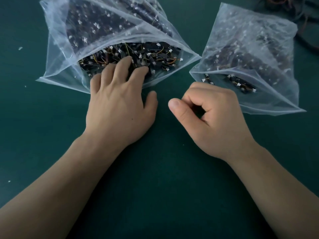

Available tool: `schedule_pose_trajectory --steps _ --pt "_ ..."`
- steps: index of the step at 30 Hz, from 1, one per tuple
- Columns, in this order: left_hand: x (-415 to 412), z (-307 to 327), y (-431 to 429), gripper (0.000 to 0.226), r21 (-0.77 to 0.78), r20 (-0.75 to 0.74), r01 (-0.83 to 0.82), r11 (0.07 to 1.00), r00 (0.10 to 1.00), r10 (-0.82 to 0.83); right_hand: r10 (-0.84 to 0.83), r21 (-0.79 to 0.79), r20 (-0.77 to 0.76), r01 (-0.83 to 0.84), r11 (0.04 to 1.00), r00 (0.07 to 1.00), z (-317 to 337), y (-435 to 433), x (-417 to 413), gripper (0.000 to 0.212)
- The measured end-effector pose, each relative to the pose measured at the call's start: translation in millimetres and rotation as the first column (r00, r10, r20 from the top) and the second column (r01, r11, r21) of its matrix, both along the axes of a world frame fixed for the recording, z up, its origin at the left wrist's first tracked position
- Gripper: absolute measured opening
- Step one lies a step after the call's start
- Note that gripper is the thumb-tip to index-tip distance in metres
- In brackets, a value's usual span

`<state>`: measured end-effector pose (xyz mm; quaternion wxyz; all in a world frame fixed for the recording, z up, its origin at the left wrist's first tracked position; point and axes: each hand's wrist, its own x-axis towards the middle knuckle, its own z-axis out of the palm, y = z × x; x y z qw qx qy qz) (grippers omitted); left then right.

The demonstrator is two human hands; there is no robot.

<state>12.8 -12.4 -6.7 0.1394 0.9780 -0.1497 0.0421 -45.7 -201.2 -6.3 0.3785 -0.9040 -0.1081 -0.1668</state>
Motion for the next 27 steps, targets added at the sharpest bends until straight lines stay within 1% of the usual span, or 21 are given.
schedule_pose_trajectory --steps 7,9,11,12,15,17,20,23,25,27 --pt "-8 -5 -3 0.071 0.011 -0.006 0.024 1.000 1.000 -0.024 0.012 0.020 -0.042 -0.011 1.000 0.999 0 -1 -1 0.044" --pt "-8 -5 -3 0.080 -0.014 0.018 -0.024 1.000 1.000 0.024 0.003 0.017 -0.058 -0.002 1.000 0.998 0 -1 -1 0.043" --pt "-6 -4 -3 0.089 -0.038 0.012 -0.098 0.994 0.995 0.099 0.001 0.019 -0.064 0.000 1.000 0.998 1 -2 -1 0.043" --pt "-5 -3 -2 0.090 -0.039 0.002 -0.123 0.992 0.992 0.123 0.001 0.022 -0.066 0.000 1.000 0.998 1 -2 -2 0.042" --pt "-4 -2 0 0.078 -0.010 0.002 -0.127 0.992 0.992 0.127 0.013 0.020 -0.070 -0.012 1.000 0.997 0 -1 -2 0.040" --pt "-6 0 1 0.068 -0.013 0.024 -0.105 0.994 0.994 0.105 0.020 0.010 -0.076 -0.020 1.000 0.997 0 1 -2 0.040" --pt "-7 1 2 0.059 -0.023 0.038 -0.097 0.995 0.994 0.098 0.023 -0.011 -0.095 -0.024 1.000 0.995 1 2 -2 0.040" --pt "-7 1 2 0.054 -0.082 0.032 -0.124 0.989 0.991 0.127 0.030 0.000 -0.111 -0.031 1.000 0.993 4 2 -2 0.040" --pt "1 1 2 0.066 -0.097 0.037 -0.154 0.983 0.987 0.158 0.034 0.004 -0.120 -0.033 0.999 0.992 3 1 -3 0.039" --pt "15 5 5 0.081 -0.081 -0.005 -0.209 0.975 0.978 0.209 0.039 -0.013 -0.127 -0.041 0.999 0.991 3 1 -3 0.038"
